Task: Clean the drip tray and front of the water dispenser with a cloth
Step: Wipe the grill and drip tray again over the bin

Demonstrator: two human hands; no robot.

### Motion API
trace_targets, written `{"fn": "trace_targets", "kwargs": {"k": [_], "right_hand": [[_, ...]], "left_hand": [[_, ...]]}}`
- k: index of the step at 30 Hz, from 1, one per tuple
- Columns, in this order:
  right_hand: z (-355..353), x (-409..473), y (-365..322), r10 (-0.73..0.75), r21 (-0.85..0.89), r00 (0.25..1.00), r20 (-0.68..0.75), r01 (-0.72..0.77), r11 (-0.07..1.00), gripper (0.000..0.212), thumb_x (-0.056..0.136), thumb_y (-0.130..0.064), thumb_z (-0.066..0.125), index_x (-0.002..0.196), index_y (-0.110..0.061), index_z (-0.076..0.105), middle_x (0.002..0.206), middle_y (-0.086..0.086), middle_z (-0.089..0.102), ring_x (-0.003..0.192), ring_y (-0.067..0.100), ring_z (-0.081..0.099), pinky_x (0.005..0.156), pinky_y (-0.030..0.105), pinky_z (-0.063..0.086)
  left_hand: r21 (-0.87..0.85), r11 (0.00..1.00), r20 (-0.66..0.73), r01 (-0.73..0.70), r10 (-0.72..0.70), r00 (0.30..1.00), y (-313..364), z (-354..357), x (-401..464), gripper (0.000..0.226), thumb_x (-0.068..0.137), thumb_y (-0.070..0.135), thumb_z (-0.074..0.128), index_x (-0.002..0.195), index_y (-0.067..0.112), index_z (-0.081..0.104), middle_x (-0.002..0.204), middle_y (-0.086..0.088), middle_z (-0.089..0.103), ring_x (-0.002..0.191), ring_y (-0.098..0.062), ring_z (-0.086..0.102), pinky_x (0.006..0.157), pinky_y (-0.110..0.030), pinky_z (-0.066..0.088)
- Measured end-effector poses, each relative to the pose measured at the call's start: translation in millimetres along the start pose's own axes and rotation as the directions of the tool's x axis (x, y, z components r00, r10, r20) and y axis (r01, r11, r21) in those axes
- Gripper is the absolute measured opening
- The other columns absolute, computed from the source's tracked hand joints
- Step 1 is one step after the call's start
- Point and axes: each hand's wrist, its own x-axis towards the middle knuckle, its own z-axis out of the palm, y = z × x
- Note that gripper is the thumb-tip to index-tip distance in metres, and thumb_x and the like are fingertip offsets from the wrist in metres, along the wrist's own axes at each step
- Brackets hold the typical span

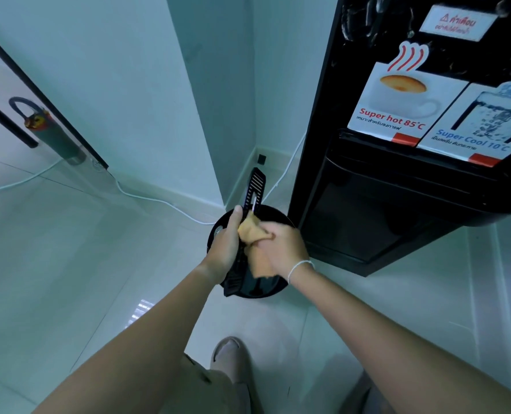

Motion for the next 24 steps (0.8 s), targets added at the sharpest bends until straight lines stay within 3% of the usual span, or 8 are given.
{"fn": "trace_targets", "kwargs": {"k": [2,4,8,13,15,17,20,24], "right_hand": [[1,-7,14,0.018,0.003,0.999,0.049,-0.019,1.0,0.009,0.076,-0.017,0.063,0.08,-0.017,0.071,0.074,-0.006,0.066,0.073,0.01,0.058,0.063,0.015,0.044],[-4,-9,24,0.099,-0.012,0.993,0.058,-0.098,0.995,0.01,0.077,-0.017,0.064,0.068,-0.012,0.064,0.062,-0.008,0.052,0.068,0.009,0.048,0.05,0.01,0.034],[-14,-5,35,0.272,-0.002,0.962,0.027,-0.272,0.962,0.016,0.082,-0.015,0.057,0.09,-0.007,0.069,0.07,0.0,0.055,0.066,0.014,0.047,0.045,0.013,0.034],[-16,4,40,0.374,0.072,0.927,0.043,-0.376,0.924,0.049,0.083,-0.004,0.059,0.13,-0.014,0.05,0.121,0.012,0.059,0.105,0.029,0.058,0.063,0.028,0.051],[-15,10,40,0.412,0.34,0.905,0.107,-0.423,0.84,0.054,0.083,0.0,0.061,0.133,-0.013,0.045,0.124,0.016,0.057,0.105,0.031,0.057,0.079,0.043,0.053],[-18,13,40,0.418,0.551,0.893,0.167,-0.436,0.711,0.053,0.083,0.003,0.059,0.132,-0.014,0.045,0.117,0.015,0.06,0.094,0.026,0.059,0.072,0.042,0.052],[-24,11,54,0.447,0.618,0.878,0.169,-0.448,0.647,0.048,0.083,0.003,0.06,0.127,-0.014,0.048,0.097,0.007,0.063,0.08,0.019,0.06,0.065,0.035,0.052],[-33,-6,96,0.582,0.582,0.807,0.103,-0.523,0.623,0.044,0.084,0.004,0.057,0.126,-0.007,0.046,0.12,0.018,0.059,0.093,0.027,0.058,0.079,0.044,0.05]], "left_hand": [[-0.039,0.999,-0.053,-0.014,0.012,0.999,7,-5,5,0.071,0.071,0.078,0.038,0.081,0.017,0.074,0.083,-0.005,0.073,0.083,-0.023,0.067,0.084,-0.037,0.049],[-0.047,0.999,-0.121,-0.017,0.011,0.993,12,-14,9,0.076,0.068,0.08,0.037,0.078,0.013,0.069,0.071,-0.007,0.067,0.071,-0.025,0.062,0.075,-0.036,0.048],[-0.019,1.0,-0.152,-0.007,0.004,0.988,9,-29,9,0.072,0.08,0.076,0.032,0.077,0.012,0.065,0.065,-0.006,0.06,0.061,-0.025,0.056,0.06,-0.031,0.046],[-0.031,0.999,-0.127,0.025,-0.029,0.992,-5,-31,7,0.069,0.081,0.075,0.032,0.071,0.015,0.063,0.063,-0.005,0.057,0.057,-0.023,0.053,0.057,-0.03,0.043],[-0.028,0.999,-0.111,0.028,-0.031,0.993,-8,-31,8,0.07,0.077,0.076,0.033,0.073,0.014,0.064,0.067,-0.006,0.058,0.06,-0.024,0.054,0.058,-0.031,0.044],[-0.04,0.999,-0.096,0.036,-0.04,0.995,-9,-32,9,0.069,0.077,0.076,0.033,0.076,0.014,0.064,0.072,-0.006,0.059,0.063,-0.024,0.054,0.058,-0.031,0.044],[-0.041,0.998,-0.092,0.045,-0.049,0.995,-9,-34,12,0.067,0.084,0.073,0.031,0.079,0.015,0.064,0.076,-0.006,0.059,0.065,-0.023,0.054,0.06,-0.031,0.043],[-0.076,0.995,-0.049,0.059,-0.063,0.997,-10,-31,14,0.062,0.087,0.07,0.03,0.073,0.017,0.061,0.077,-0.005,0.055,0.059,-0.021,0.048,0.057,-0.031,0.04]]}}
